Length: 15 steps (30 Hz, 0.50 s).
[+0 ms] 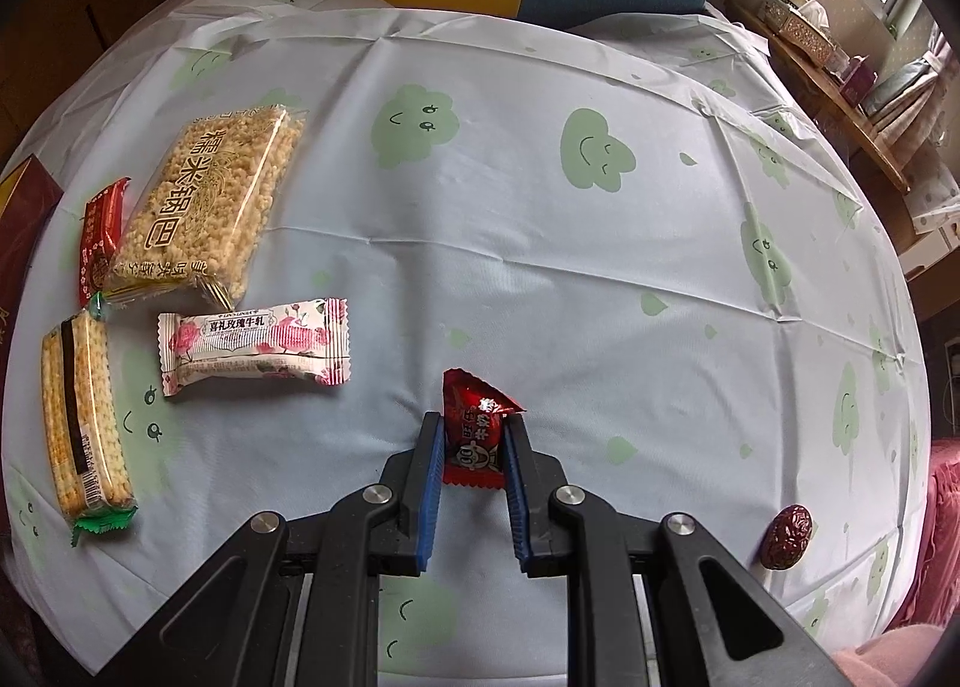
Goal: Organize snacks
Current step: 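Lower the white packet into the tray and open the left gripper while the right gripper holds the candy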
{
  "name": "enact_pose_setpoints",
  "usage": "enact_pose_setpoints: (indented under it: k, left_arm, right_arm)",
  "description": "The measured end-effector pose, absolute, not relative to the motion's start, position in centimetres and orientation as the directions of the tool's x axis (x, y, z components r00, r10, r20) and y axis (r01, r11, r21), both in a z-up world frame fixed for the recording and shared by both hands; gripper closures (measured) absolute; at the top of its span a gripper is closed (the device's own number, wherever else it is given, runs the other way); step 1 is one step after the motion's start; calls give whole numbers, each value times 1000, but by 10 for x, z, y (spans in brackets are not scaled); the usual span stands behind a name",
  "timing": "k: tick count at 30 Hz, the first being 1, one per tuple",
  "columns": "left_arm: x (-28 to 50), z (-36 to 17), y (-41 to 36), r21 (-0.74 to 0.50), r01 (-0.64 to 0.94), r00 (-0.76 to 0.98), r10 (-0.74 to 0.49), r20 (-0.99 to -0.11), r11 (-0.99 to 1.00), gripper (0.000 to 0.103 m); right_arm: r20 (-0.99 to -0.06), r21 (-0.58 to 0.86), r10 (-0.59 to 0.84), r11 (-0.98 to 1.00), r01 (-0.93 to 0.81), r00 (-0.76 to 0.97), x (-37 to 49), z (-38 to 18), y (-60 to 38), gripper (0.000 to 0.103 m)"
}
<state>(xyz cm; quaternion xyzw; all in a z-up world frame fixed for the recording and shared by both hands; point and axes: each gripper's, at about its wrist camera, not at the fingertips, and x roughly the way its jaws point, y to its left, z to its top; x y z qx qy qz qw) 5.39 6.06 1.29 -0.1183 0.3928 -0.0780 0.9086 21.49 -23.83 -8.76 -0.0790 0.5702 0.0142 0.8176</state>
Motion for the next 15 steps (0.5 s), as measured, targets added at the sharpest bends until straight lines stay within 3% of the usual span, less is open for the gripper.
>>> enact_pose_setpoints:
  k: [7, 12, 15]
  left_arm:
    - [75, 7, 130, -298, -144, 672, -128, -729, 944, 69]
    - [99, -7, 153, -334, -217, 638, -126, -760, 917, 69]
    - [110, -16, 156, -346, -245, 628, -124, -768, 906, 59]
  right_arm:
    - [-931, -134, -82, 983, -125, 356, 210, -90, -225, 84]
    - [-930, -143, -87, 981, -133, 358, 206, -88, -224, 84]
    - [-929, -146, -89, 980, -137, 359, 205, -87, -223, 84]
